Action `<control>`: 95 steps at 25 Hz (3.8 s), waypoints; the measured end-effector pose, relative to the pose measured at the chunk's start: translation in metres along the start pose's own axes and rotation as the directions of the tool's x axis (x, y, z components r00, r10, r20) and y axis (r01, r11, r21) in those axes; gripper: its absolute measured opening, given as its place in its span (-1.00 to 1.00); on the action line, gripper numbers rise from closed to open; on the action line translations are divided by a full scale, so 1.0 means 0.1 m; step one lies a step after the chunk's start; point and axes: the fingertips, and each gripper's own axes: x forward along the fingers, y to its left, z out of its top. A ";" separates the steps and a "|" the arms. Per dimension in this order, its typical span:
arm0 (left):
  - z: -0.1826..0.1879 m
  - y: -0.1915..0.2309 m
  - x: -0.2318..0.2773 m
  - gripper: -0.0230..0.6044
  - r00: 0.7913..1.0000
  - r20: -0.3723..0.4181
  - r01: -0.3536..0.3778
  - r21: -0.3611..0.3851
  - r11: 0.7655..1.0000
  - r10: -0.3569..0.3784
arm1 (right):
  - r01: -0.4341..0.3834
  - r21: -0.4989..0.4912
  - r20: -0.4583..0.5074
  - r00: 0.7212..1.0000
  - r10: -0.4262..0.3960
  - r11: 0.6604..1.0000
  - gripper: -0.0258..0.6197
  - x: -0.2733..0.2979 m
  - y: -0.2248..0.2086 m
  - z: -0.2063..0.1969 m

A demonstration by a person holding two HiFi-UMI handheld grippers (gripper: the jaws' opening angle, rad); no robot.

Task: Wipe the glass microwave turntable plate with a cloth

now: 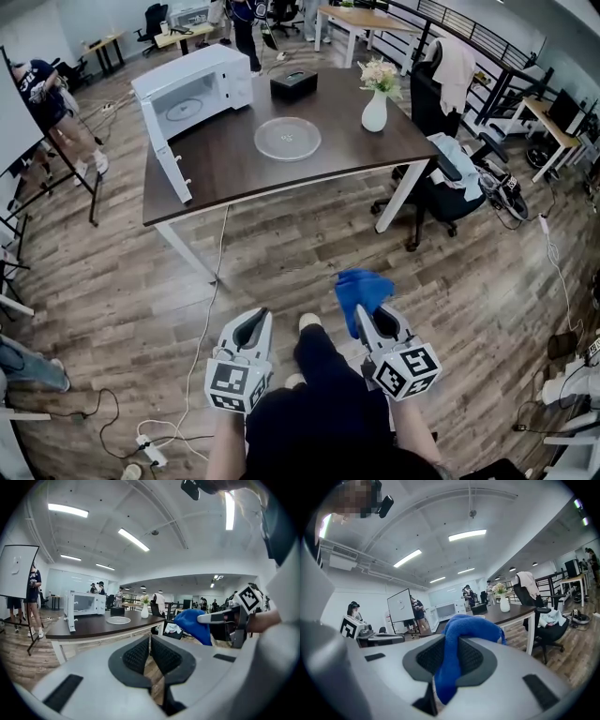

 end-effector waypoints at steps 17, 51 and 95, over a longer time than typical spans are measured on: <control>0.57 0.88 1.52 -0.88 1.000 -0.010 -0.014 0.035 0.999 0.015 | -0.047 0.027 -0.059 0.997 0.049 0.999 -0.75 1.69 -0.84 0.52; 0.61 1.53 2.57 -0.88 0.985 -0.060 -0.163 -0.033 0.986 0.161 | -0.099 0.130 -0.114 0.987 0.114 0.987 -0.75 2.93 -1.52 0.70; 0.79 3.91 4.93 -0.88 0.976 -0.213 -0.019 -0.246 0.969 -0.035 | 0.034 0.112 -0.263 0.965 -0.003 0.993 -0.75 6.03 -2.18 1.30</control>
